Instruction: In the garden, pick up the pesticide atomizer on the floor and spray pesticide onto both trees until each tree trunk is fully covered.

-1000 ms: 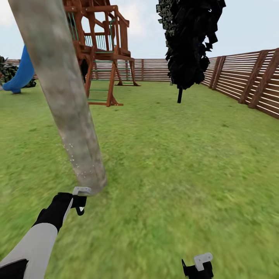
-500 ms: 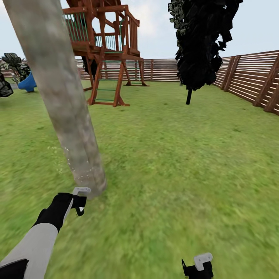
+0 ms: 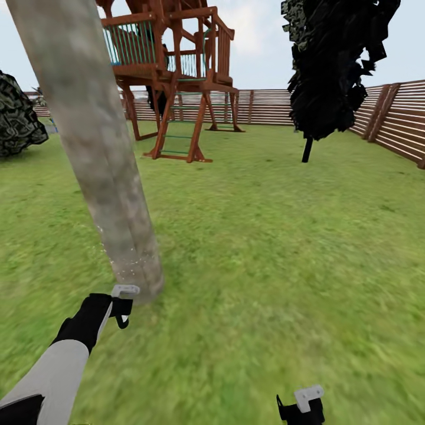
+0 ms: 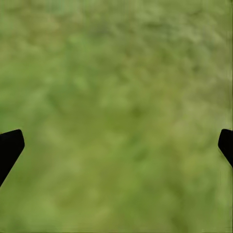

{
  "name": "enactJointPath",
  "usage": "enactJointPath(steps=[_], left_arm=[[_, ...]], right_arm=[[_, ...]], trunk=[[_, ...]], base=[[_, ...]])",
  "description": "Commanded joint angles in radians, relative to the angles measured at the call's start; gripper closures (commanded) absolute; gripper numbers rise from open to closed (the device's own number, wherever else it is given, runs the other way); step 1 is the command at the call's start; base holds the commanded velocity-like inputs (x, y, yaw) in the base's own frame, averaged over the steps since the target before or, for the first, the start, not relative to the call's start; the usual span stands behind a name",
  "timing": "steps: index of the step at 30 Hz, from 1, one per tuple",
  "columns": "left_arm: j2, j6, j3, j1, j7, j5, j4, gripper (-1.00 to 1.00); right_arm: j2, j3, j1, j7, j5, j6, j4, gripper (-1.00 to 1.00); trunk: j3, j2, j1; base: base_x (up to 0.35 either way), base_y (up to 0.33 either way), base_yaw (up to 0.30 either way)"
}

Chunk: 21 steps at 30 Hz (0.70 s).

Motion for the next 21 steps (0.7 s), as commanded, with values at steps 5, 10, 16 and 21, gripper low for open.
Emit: enactJointPath(steps=[5,10,16,21], left_arm=[[-0.003,0.000,-0.004,0.000,0.000,0.001,0.000,1.00],[-0.003,0.000,0.001,0.000,0.000,0.006,-0.001,1.00],[-0.009,-0.004,0.007,0.000,-0.012,0.014,-0.004,1.00],[-0.029,-0.053,0.000,-0.011,-0.016,0.013,-0.001,1.00]], right_arm=[[0.000,0.000,0.000,0.000,0.000,0.000,0.000,-1.00],[-0.001,-0.001,0.000,0.000,0.000,0.000,0.000,-1.00],[-0.001,0.000,0.000,-0.001,0.000,0.000,0.000,-1.00],[-0.001,0.000,0.000,-0.001,0.000,0.000,0.000,-1.00]], trunk=[[0.000,0.000,0.000],[0.000,0.000,0.000],[0.000,0.000,0.000],[0.000,0.000,0.000]], base=[[0.167,-0.240,0.277],[0.096,-0.256,0.203],[-0.057,-0.119,0.100],[-0.001,-0.001,0.259]])
